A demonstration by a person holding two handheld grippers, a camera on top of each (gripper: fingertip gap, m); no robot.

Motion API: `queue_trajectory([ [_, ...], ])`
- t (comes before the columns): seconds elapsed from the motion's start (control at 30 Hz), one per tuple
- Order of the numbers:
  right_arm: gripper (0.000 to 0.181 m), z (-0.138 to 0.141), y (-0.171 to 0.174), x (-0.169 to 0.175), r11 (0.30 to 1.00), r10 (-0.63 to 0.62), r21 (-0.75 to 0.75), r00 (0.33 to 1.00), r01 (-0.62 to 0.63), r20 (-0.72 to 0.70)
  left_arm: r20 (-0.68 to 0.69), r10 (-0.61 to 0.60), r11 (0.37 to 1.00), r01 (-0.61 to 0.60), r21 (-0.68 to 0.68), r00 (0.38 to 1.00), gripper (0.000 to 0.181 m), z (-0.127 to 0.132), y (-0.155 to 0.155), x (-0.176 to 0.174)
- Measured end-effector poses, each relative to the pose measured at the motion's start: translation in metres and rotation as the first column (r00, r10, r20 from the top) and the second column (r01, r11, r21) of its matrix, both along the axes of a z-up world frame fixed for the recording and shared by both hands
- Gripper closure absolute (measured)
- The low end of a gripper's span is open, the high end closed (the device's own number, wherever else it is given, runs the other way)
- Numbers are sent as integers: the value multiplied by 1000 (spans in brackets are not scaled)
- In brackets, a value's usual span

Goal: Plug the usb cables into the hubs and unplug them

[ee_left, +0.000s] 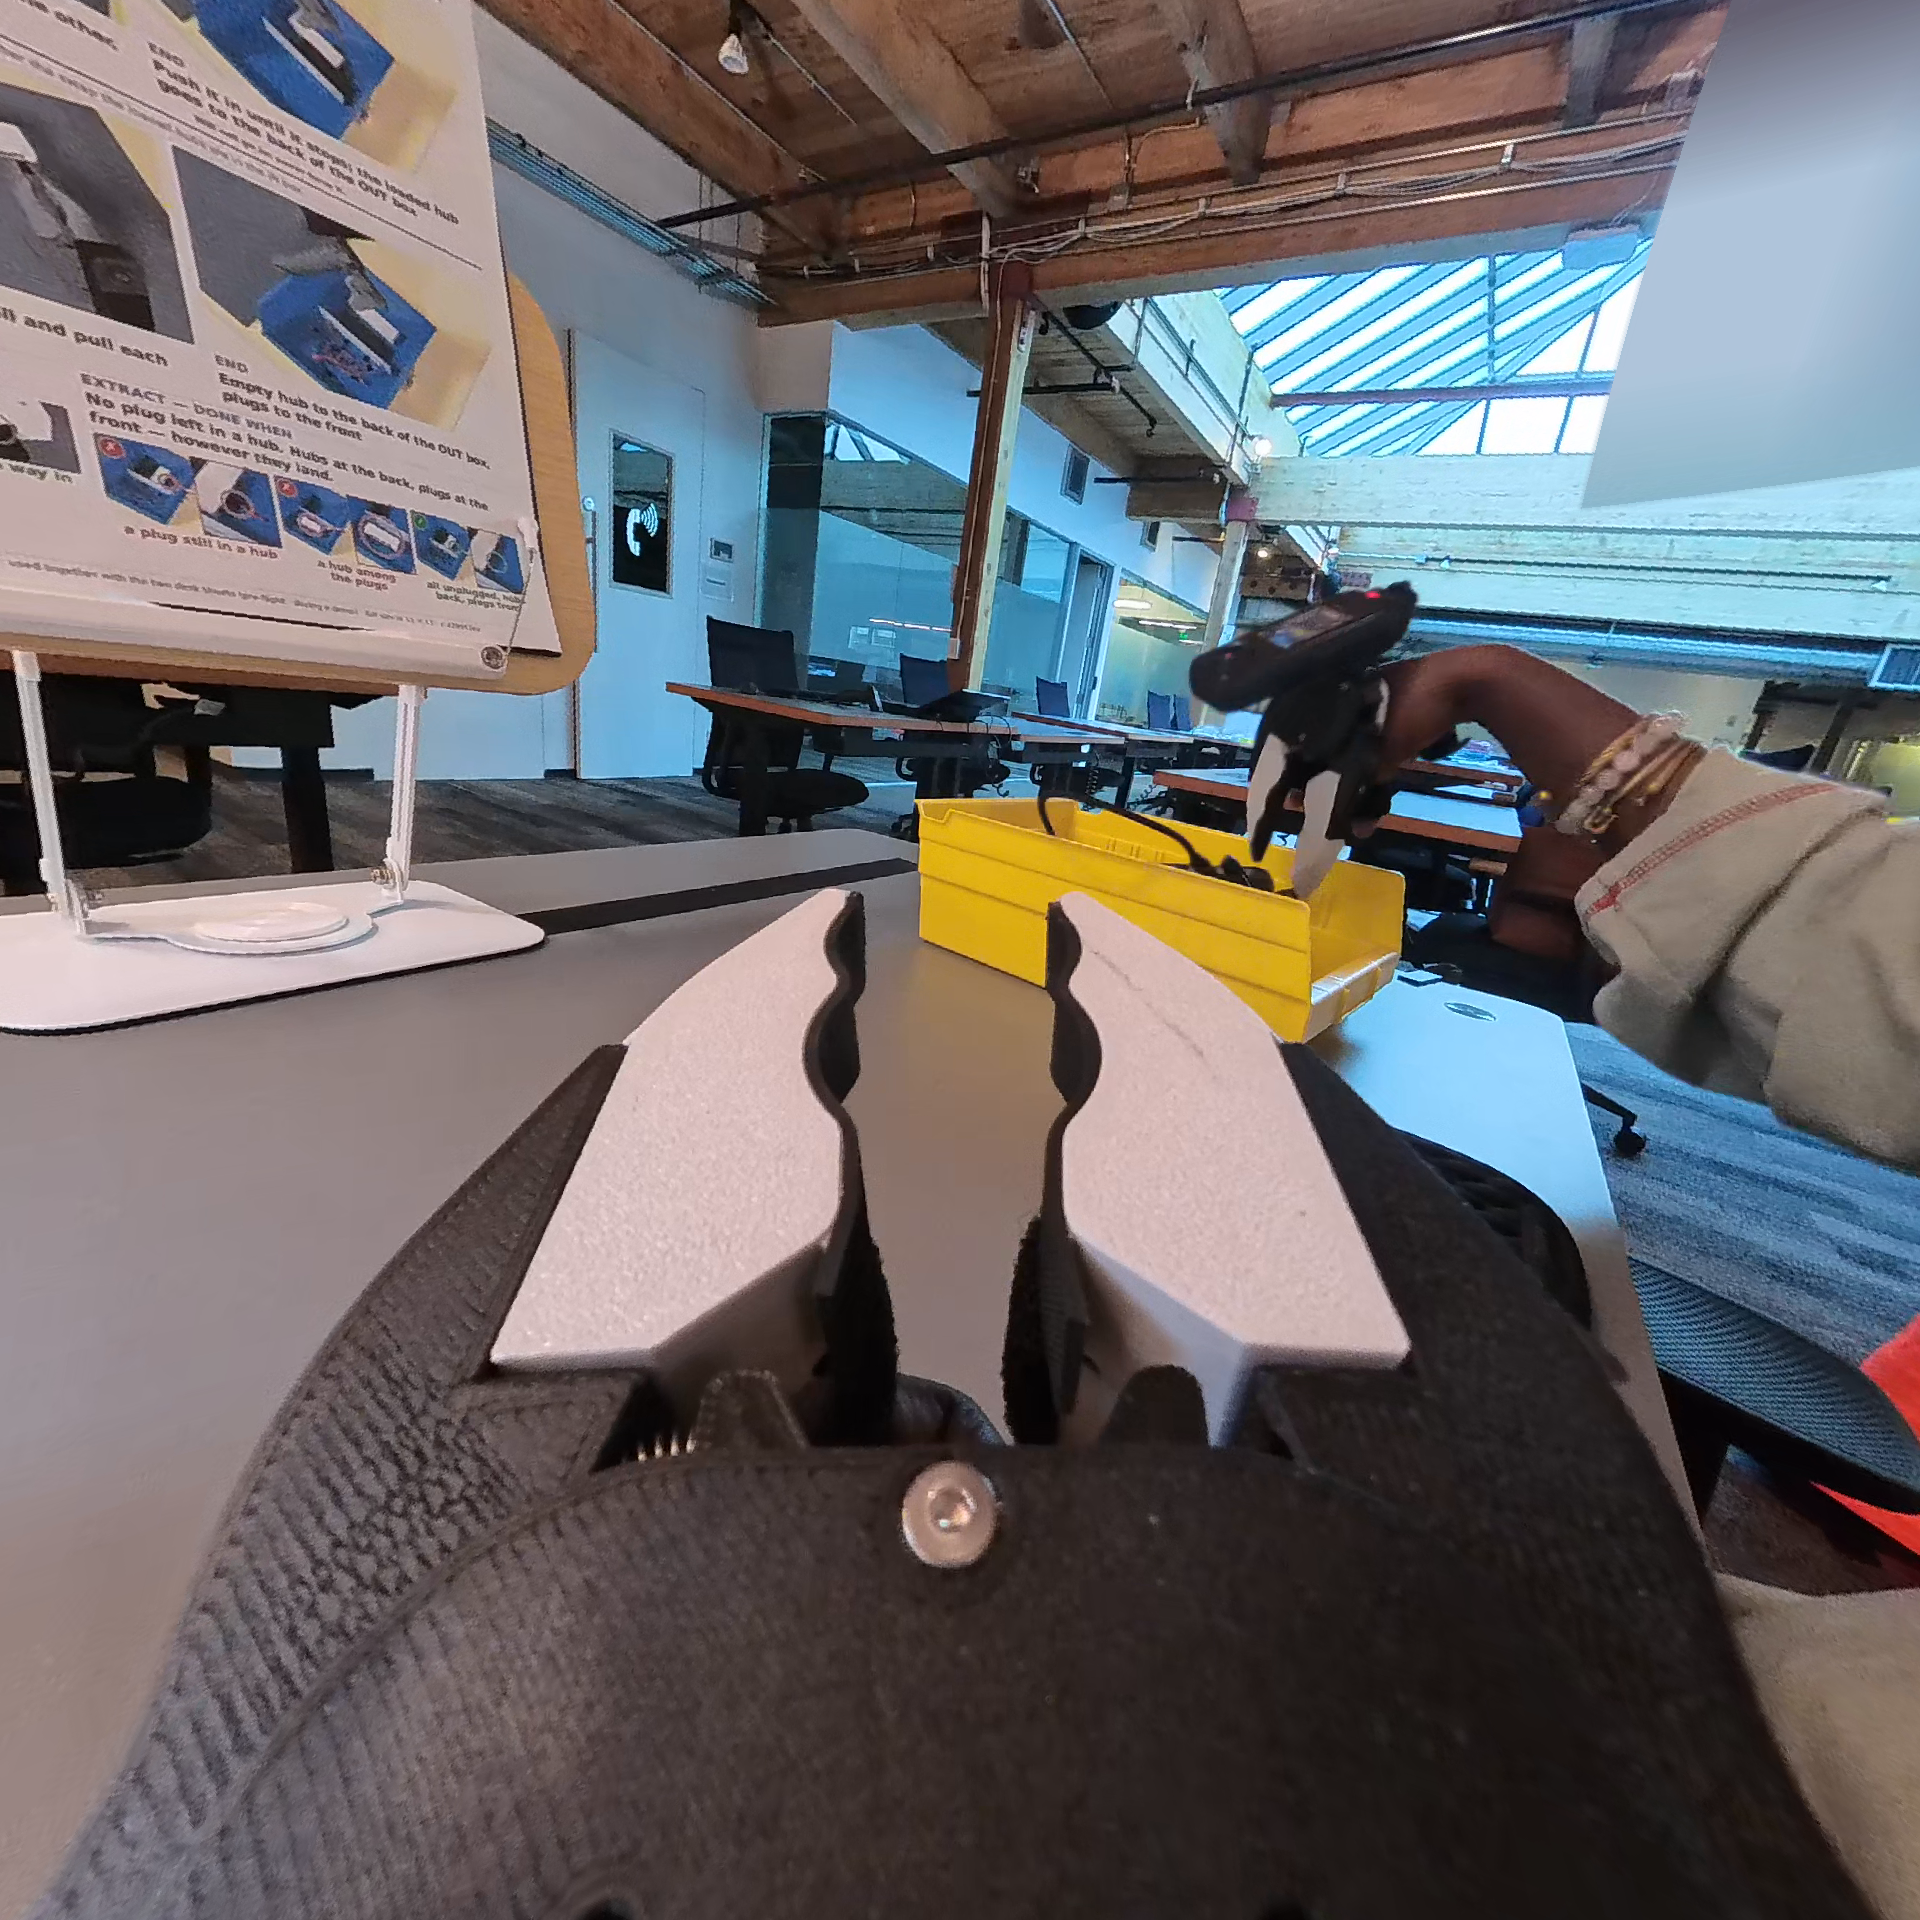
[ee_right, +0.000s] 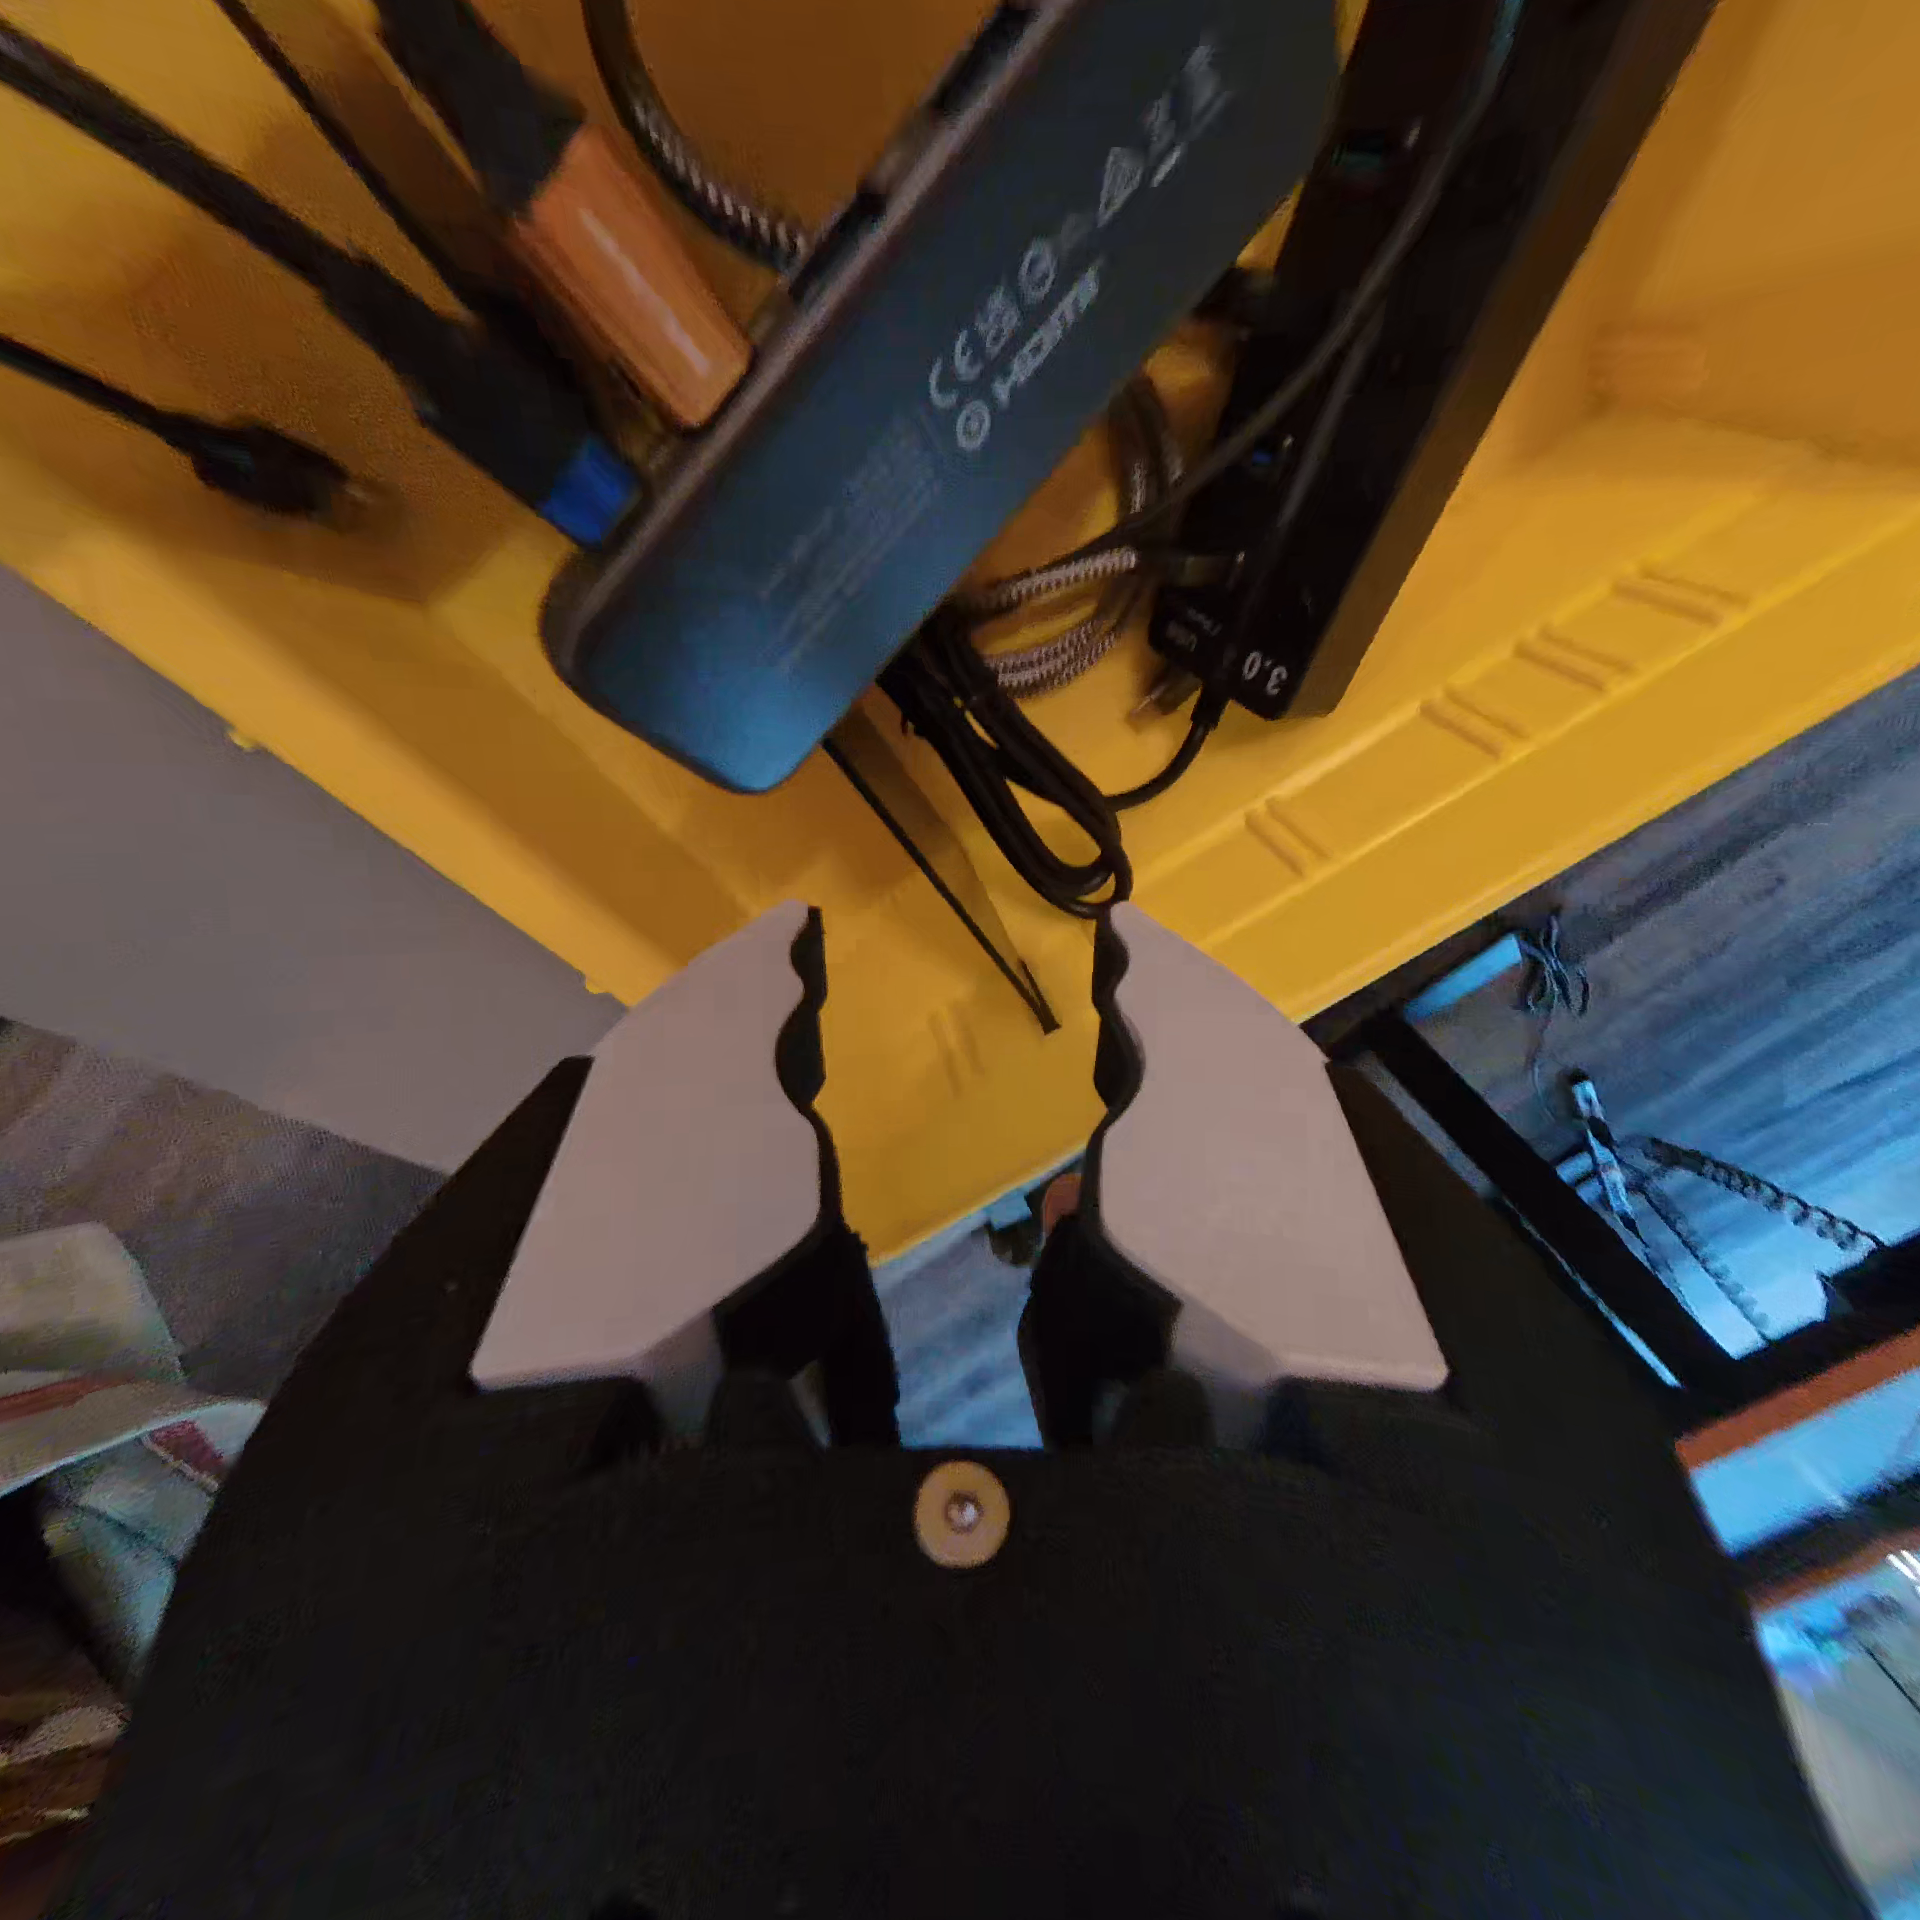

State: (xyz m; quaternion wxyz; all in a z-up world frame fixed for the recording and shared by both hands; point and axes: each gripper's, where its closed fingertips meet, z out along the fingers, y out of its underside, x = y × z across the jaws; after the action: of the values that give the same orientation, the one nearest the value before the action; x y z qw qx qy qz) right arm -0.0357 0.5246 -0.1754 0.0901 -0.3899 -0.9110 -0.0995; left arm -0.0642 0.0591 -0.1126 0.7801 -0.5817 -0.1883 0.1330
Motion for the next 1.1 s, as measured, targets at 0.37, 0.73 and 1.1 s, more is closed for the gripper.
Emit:
queue_trajectory([
  [0.37, 160, 13, -67, -23, 899, 175, -268, 844, -347, -508, 3, -1, 1000, 1, 3, 1000, 148, 0, 0, 0],
  [0.73, 180, -30, -37, -52, 963, 79, -213, 927, -166, -367, 16, 0, 1000, 0, 2, 1000, 148, -1, 0, -2],
  [1.1, 181, -23, -77, -64, 853, -82, -510, 936, -112, -343, 24, -3, 1000, 3, 7, 1000, 148, -2, 0, -2],
])
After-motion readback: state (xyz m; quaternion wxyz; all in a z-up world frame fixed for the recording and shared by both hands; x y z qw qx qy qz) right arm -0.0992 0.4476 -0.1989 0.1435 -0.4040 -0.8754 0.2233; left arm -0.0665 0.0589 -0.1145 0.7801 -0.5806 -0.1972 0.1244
